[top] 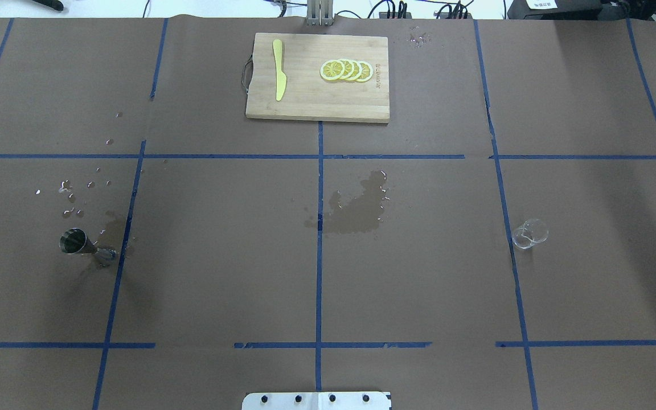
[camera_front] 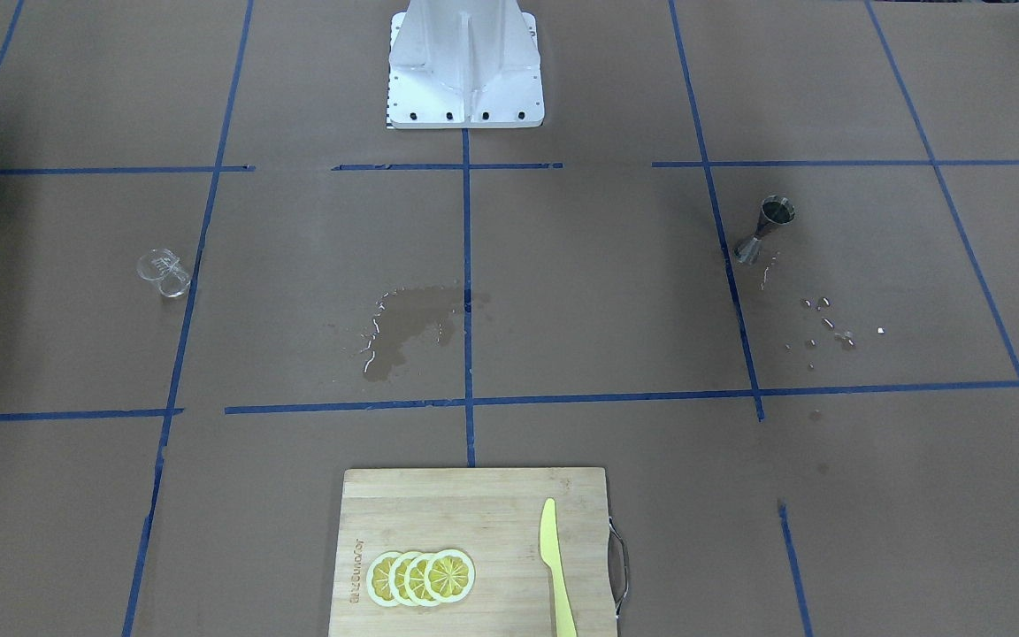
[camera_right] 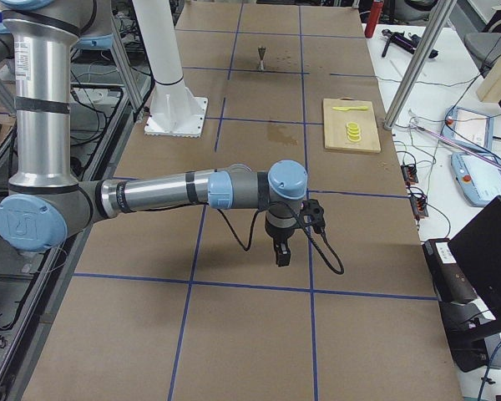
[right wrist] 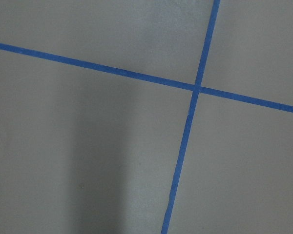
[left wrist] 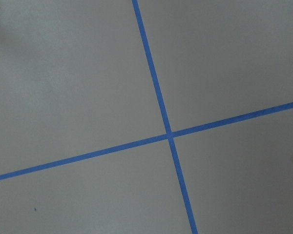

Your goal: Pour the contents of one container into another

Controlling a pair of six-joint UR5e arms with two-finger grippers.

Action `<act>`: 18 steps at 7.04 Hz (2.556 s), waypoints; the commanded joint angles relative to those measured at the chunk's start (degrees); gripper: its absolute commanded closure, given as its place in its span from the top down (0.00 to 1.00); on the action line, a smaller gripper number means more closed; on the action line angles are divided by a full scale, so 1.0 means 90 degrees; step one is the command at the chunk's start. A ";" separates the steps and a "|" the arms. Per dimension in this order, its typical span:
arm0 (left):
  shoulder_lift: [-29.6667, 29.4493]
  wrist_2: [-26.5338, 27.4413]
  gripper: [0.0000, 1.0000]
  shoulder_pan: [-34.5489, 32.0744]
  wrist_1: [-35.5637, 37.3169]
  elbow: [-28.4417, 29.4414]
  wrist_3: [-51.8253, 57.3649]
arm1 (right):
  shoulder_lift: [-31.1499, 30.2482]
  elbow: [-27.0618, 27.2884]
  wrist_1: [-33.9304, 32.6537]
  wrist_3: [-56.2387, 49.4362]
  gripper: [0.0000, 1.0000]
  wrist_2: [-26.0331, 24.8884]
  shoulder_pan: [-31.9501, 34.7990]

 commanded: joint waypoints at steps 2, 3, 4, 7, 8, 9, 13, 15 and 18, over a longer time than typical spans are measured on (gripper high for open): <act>0.0577 -0.0352 1.00 -0.0014 -0.0046 -0.0640 -0.0009 | -0.0051 -0.0319 0.0038 0.0002 1.00 -0.0051 0.0001; 0.0559 -0.0362 1.00 -0.0004 -0.0065 -0.0623 -0.0009 | 0.0027 -0.0271 0.0038 0.0031 1.00 -0.0032 0.0001; 0.0530 -0.0565 1.00 0.0006 -0.0046 -0.0710 -0.0018 | 0.0047 -0.0261 0.0038 0.0022 1.00 -0.0032 0.0001; 0.0130 -0.0626 1.00 -0.0023 -0.0036 -0.0710 -0.0038 | 0.0047 0.0090 0.0038 0.0021 1.00 0.0026 0.0001; 0.0081 -0.0635 1.00 -0.0023 -0.0036 -0.0662 -0.0019 | 0.0057 0.0178 0.0048 0.0022 1.00 0.0046 0.0001; 0.0071 -0.0645 1.00 -0.0033 -0.0007 -0.0672 -0.0009 | 0.0047 0.0208 0.0038 0.0022 1.00 0.0046 0.0011; -0.0367 -0.0635 1.00 0.0015 -0.0066 -0.0341 -0.0038 | -0.0069 0.0277 0.0028 0.0022 1.00 0.0397 0.0021; -0.0398 -0.0626 1.00 0.0016 -0.0056 -0.0281 -0.0048 | -0.0041 0.0238 0.0038 0.0022 1.00 0.0398 0.0099; -0.0466 -0.0664 1.00 0.0025 -0.0046 -0.0349 -0.0048 | -0.0060 0.0121 0.0038 0.0022 1.00 0.0388 0.0099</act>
